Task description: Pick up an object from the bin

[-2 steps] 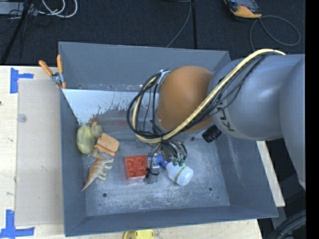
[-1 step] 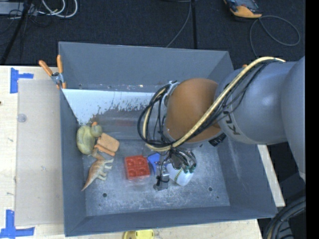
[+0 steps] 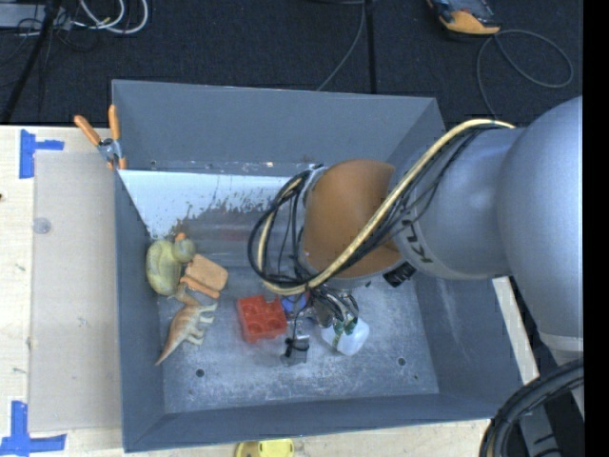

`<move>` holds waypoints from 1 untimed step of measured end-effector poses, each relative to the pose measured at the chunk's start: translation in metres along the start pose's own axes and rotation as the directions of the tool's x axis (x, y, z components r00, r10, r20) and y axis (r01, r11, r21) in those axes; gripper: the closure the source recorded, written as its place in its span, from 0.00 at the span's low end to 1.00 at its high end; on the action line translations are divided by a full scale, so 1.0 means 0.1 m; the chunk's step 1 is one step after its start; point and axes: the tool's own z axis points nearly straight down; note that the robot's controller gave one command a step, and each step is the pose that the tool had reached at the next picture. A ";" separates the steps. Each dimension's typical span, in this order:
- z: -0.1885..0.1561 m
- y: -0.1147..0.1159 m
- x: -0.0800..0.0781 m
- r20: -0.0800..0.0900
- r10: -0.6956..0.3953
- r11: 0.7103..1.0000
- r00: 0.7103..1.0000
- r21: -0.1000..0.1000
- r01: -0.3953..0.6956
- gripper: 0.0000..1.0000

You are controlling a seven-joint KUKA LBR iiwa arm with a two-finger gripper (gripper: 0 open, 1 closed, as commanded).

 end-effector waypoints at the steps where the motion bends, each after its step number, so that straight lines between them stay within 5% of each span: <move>1: 0.20 0.08 -0.04 -0.004 0.055 0.998 0.998 0.000 -0.055 0.00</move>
Offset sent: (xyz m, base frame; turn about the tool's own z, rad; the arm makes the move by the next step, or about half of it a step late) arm 0.0084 0.0111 -0.0203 0.0275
